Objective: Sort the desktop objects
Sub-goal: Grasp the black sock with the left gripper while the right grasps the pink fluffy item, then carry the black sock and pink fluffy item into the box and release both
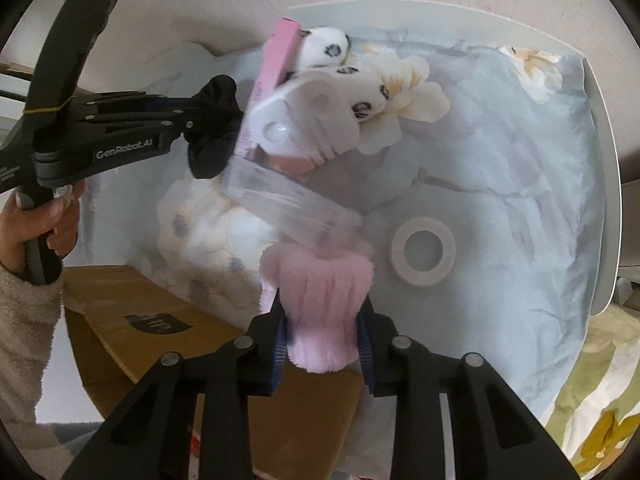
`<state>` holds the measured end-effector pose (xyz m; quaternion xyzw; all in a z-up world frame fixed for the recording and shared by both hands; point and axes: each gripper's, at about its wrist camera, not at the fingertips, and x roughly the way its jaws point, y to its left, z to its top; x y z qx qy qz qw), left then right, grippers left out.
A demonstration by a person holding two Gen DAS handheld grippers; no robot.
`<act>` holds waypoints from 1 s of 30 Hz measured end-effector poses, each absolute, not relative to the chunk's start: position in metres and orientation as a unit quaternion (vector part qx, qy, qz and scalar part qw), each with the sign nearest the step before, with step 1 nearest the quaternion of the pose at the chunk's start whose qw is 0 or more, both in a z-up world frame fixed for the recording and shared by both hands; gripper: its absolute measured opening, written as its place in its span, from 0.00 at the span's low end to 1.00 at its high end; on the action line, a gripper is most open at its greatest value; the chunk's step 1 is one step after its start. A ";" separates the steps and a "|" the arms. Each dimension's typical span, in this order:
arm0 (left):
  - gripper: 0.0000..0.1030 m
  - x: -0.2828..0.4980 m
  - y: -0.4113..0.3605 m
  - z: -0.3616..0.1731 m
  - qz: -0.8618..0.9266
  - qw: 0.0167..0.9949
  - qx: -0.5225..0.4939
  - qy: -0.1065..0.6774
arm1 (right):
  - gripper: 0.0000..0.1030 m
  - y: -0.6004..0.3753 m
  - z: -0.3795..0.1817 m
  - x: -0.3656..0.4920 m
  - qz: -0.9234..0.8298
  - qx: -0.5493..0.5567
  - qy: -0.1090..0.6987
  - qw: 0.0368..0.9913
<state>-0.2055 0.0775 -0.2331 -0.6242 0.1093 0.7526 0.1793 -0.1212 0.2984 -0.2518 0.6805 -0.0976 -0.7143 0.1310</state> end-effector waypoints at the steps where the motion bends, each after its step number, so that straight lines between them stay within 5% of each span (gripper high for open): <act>1: 0.18 -0.203 0.075 -0.229 0.754 0.178 -0.622 0.109 | 0.28 0.297 -0.248 -0.121 -0.716 0.678 -0.097 0.134; 15: 0.18 -0.188 0.065 -0.159 0.799 0.186 -0.563 0.099 | 0.27 0.291 -0.172 -0.102 -0.768 0.622 -0.084 0.127; 30: 0.18 -0.056 0.026 -0.047 0.856 0.187 -0.478 0.066 | 0.28 0.257 -0.081 -0.016 -0.819 0.547 -0.078 0.153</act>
